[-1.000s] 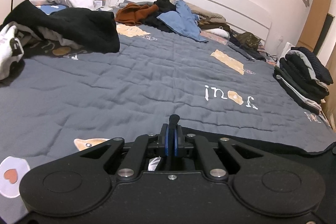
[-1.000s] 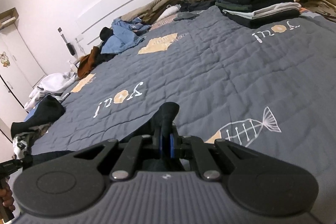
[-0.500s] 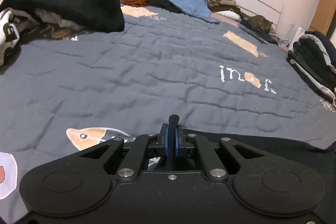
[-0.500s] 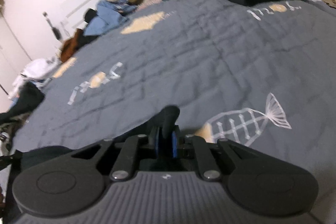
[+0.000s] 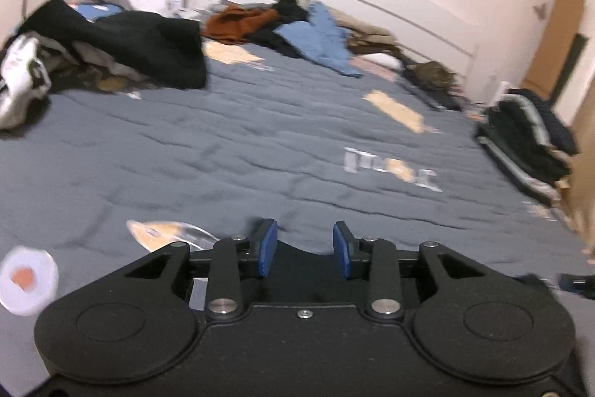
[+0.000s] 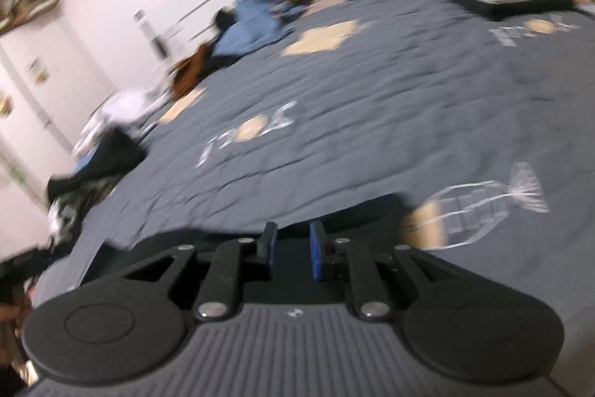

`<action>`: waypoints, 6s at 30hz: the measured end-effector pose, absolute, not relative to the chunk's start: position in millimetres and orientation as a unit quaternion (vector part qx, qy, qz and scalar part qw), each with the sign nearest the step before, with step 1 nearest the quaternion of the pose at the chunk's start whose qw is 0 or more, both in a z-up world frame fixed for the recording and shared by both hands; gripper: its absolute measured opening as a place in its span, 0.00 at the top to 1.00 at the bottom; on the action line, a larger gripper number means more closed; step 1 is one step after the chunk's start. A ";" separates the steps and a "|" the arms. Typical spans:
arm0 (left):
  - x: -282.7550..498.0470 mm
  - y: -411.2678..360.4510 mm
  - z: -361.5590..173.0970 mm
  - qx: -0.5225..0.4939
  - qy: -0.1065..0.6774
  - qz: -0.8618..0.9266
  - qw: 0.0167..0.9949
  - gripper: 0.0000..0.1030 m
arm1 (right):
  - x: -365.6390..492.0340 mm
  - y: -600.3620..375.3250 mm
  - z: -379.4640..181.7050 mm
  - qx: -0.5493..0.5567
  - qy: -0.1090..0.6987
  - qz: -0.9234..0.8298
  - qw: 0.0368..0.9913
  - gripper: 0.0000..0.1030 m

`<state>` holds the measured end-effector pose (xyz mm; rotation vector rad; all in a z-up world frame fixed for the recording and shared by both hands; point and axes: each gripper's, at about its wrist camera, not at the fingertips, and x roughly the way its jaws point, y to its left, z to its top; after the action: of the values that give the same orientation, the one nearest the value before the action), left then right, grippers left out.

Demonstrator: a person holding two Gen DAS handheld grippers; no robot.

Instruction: Fold clothes

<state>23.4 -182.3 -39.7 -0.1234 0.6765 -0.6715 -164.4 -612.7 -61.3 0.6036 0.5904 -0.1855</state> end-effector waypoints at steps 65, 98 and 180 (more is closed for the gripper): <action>-71.2 -144.4 -109.3 -0.149 0.452 -0.381 0.793 0.58 | -272.5 -520.4 -99.5 0.424 0.299 -0.106 0.848 0.59; -83.8 8.1 -132.7 -0.267 0.480 -0.255 0.796 0.60 | -341.9 -494.4 -95.5 0.454 0.250 -0.129 0.846 0.59; -96.4 -14.2 -95.1 0.200 0.262 -0.574 0.750 0.73 | -77.2 -222.2 -52.0 0.218 0.428 0.160 0.862 0.59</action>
<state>-96.4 -14.2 -95.1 0.4369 0.5734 -1.2539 -77.2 -222.2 -52.0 0.4572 0.8980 0.3356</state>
